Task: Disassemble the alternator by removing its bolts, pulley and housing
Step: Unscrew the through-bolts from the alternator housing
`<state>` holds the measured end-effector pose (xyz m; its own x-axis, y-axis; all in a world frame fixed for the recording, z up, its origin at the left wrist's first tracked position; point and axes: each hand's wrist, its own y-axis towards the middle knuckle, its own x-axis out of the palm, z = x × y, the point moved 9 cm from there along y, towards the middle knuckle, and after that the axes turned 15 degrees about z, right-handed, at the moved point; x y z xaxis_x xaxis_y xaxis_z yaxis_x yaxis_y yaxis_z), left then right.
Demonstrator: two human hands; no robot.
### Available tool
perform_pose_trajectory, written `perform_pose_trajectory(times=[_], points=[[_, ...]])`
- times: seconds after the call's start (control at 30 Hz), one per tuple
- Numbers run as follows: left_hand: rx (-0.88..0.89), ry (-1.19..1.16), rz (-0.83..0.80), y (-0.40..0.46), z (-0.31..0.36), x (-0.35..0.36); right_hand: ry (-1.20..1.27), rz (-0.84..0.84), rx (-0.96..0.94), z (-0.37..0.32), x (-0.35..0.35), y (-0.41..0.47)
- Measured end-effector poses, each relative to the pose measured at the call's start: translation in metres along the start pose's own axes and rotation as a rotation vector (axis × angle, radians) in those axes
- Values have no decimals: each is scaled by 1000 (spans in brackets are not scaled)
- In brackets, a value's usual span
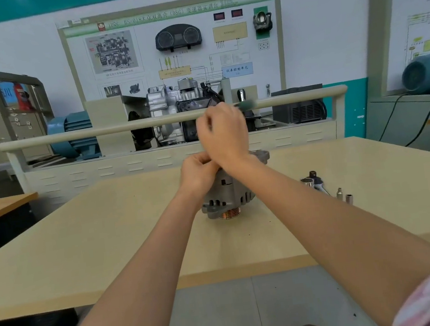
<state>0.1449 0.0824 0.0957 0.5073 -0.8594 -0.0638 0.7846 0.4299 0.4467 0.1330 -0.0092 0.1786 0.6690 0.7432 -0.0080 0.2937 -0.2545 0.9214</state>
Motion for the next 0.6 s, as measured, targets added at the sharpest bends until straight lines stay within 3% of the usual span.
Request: perform_pose_trajectory(times=[0.03, 0.1, 0.17, 0.3, 0.37, 0.43, 0.5, 0.6], points=[[-12, 17, 22, 1, -2, -1, -197, 42, -137, -8, -3, -4], [-21, 15, 23, 0, -2, -1, -293, 65, -153, -8, -4, -4], [-6, 3, 5, -1, 1, 0, -85, 22, -10, -2, -2, 4], [13, -31, -53, -5, 3, 5, 594, -146, 593, 26, 21, 13], [19, -29, -55, -3, 2, 6, 791, -142, 783, 32, 28, 12], [14, -34, -50, -3, 1, 4, 859, -112, 855, 33, 30, 10], [-3, -50, -41, -3, 1, 3, 703, -77, 682, 28, 22, 9], [-8, -17, 23, -1, 0, 0, 82, 16, 73, 4, 1, 2]])
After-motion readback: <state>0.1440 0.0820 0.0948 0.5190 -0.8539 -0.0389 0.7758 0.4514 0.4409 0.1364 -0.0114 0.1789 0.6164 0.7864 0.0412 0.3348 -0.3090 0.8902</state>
